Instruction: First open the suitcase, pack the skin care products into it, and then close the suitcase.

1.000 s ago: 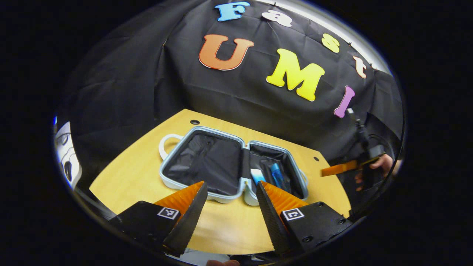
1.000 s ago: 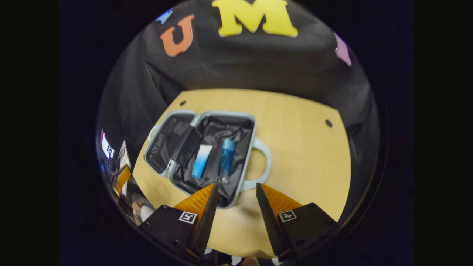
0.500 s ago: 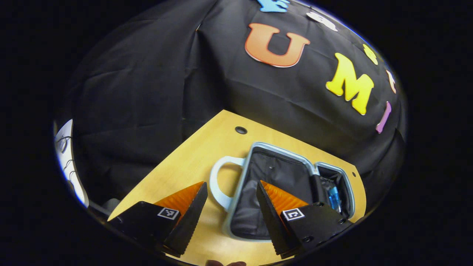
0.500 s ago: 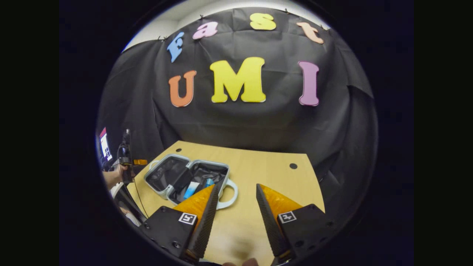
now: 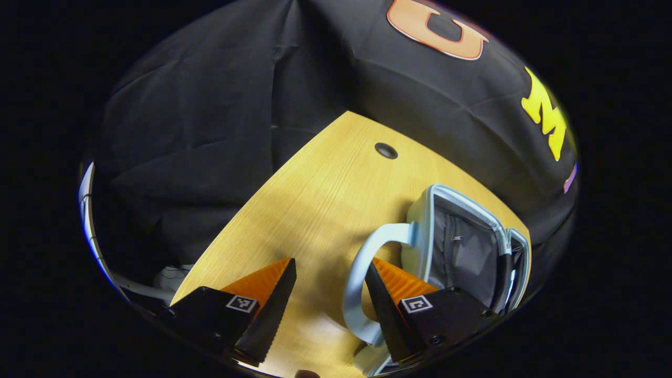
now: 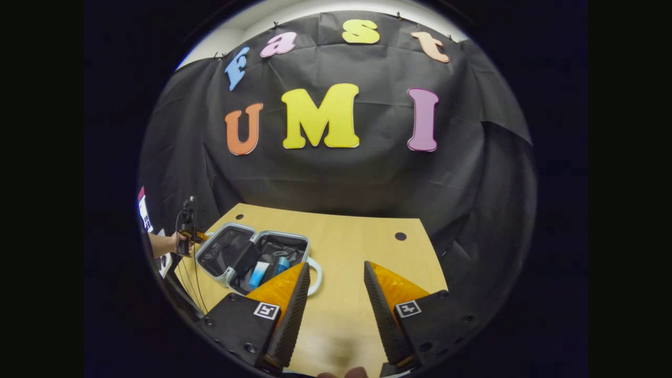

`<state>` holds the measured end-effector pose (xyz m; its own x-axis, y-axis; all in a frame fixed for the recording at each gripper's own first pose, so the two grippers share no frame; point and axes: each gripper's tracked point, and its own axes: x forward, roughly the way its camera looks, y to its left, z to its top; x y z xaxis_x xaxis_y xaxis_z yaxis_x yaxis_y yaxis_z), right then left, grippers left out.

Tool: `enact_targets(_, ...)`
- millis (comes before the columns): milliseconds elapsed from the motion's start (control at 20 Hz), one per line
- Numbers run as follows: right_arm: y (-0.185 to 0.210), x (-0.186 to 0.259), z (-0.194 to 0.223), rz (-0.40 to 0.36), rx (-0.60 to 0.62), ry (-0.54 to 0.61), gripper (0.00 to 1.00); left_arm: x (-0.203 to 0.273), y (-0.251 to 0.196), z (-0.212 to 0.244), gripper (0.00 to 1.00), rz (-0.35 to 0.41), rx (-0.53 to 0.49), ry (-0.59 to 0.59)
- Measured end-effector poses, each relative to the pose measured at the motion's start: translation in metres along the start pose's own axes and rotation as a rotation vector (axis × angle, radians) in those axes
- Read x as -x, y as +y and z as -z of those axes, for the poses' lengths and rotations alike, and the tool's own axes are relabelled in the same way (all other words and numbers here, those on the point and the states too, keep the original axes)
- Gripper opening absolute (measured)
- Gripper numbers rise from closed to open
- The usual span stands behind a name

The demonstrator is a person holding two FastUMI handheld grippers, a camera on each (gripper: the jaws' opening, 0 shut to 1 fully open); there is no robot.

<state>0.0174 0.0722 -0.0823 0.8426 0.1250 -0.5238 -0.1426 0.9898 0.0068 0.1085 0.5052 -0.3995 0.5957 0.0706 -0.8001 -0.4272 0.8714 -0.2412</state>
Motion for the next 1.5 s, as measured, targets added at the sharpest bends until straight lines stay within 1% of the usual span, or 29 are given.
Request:
enact_targets(100, -0.007, -0.002, 0.003, 0.015, 0.006, 0.017, 0.62, -0.007, -0.002, 0.001, 0.74, -0.028, 0.005, 0.005)
enact_targets(150, -0.01, -0.002, 0.002, 0.017, 0.007, 0.017, 0.62, -0.009, -0.006, 0.0, 0.66, -0.032, 0.013, -0.001)
enact_targets(200, -0.015, -0.001, 0.002, 0.023, 0.008, 0.018, 0.62, -0.01, -0.009, 0.003, 0.67, -0.037, -0.005, 0.006)
enact_targets(250, -0.019, 0.0, 0.002, 0.027, 0.009, 0.016, 0.62, -0.011, -0.014, 0.003, 0.41, -0.036, -0.043, 0.011)
enact_targets(300, -0.022, 0.001, 0.003, 0.028, 0.006, 0.017, 0.6, -0.009, -0.013, 0.002, 0.33, -0.061, -0.085, 0.011)
enact_targets(350, -0.024, 0.002, 0.004, 0.025, -0.003, 0.02, 0.62, -0.009, -0.014, -0.001, 0.21, -0.071, -0.101, 0.009)
enact_targets(500, -0.031, 0.003, 0.007, 0.011, -0.023, 0.02, 0.62, 0.013, -0.025, -0.01, 0.17, -0.075, -0.081, 0.014)
enact_targets(600, -0.035, 0.006, 0.005, -0.002, -0.035, 0.003, 0.62, 0.034, -0.026, -0.027, 0.15, -0.09, -0.106, -0.012)
enact_targets(700, -0.039, 0.01, 0.002, -0.016, -0.041, -0.027, 0.63, 0.074, -0.04, -0.052, 0.12, -0.082, -0.129, -0.061)
enact_targets(800, -0.044, 0.016, 0.001, -0.031, -0.05, -0.055, 0.63, 0.118, -0.066, -0.076, 0.11, -0.082, -0.144, -0.123)
enact_targets(900, -0.05, 0.022, 0.003, -0.051, -0.067, -0.071, 0.62, 0.159, -0.108, -0.086, 0.11, -0.079, -0.183, -0.191)
enact_targets(1000, -0.059, 0.029, 0.005, -0.07, -0.093, -0.081, 0.62, 0.199, -0.155, -0.089, 0.11, -0.067, -0.198, -0.263)
enact_targets(1050, -0.063, 0.033, 0.005, -0.079, -0.107, -0.08, 0.62, 0.217, -0.185, -0.085, 0.11, -0.054, -0.195, -0.303)
enact_targets(1150, -0.078, 0.043, -0.002, -0.08, -0.121, -0.109, 0.63, 0.236, -0.247, -0.079, 0.11, -0.029, -0.19, -0.359)
enact_targets(1250, -0.096, 0.051, -0.009, -0.067, -0.114, -0.146, 0.62, 0.249, -0.3, -0.067, 0.11, 0.015, -0.183, -0.405)
enact_targets(1300, -0.108, 0.058, -0.003, -0.059, -0.11, -0.152, 0.62, 0.254, -0.329, -0.06, 0.11, 0.035, -0.184, -0.428)
enact_targets(1500, -0.148, 0.07, 0.003, -0.015, -0.096, -0.154, 0.62, 0.244, -0.436, -0.015, 0.11, 0.104, -0.207, -0.416)
